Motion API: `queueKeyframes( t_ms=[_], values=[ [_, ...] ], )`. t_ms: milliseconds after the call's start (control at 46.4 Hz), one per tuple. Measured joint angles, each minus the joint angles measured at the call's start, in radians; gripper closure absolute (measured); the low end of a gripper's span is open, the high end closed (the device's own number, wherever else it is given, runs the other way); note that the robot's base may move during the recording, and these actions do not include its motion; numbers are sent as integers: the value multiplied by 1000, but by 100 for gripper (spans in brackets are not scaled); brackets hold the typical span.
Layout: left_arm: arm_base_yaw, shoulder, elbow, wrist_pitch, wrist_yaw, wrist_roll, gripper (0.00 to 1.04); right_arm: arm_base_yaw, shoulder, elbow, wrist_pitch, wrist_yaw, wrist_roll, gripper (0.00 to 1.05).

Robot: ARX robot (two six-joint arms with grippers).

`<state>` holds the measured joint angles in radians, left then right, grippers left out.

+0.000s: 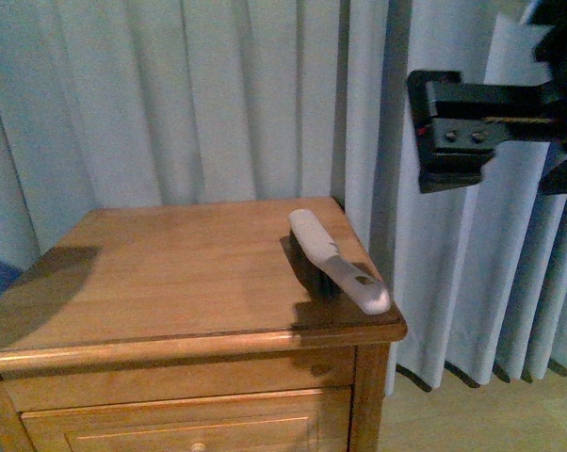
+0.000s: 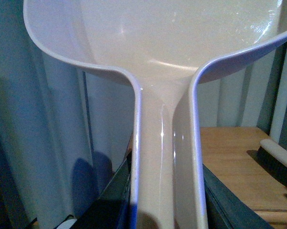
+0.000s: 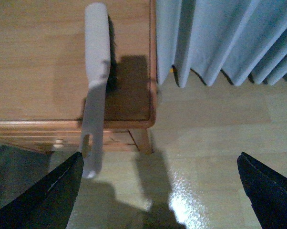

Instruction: Clean up trash

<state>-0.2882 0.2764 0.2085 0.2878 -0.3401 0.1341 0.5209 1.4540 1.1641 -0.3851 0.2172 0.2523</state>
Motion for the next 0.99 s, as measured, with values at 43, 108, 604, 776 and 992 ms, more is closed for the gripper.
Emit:
queueKeyframes(
  t_ms=[43, 108, 604, 776, 992],
  values=[
    [0, 0, 0, 0, 0, 0, 77, 5, 46, 42, -26, 0, 18, 7],
    [0, 0, 0, 0, 0, 0, 77, 15, 117, 105, -70, 0, 40, 7],
    [0, 0, 0, 0, 0, 0, 78, 64, 469, 368, -161, -23, 183, 7],
    [0, 0, 0, 0, 0, 0, 78, 68, 518, 406, -159, -38, 203, 7],
    [0, 0, 0, 0, 0, 0, 78, 72, 563, 436, -159, -46, 219, 13]
  ],
)
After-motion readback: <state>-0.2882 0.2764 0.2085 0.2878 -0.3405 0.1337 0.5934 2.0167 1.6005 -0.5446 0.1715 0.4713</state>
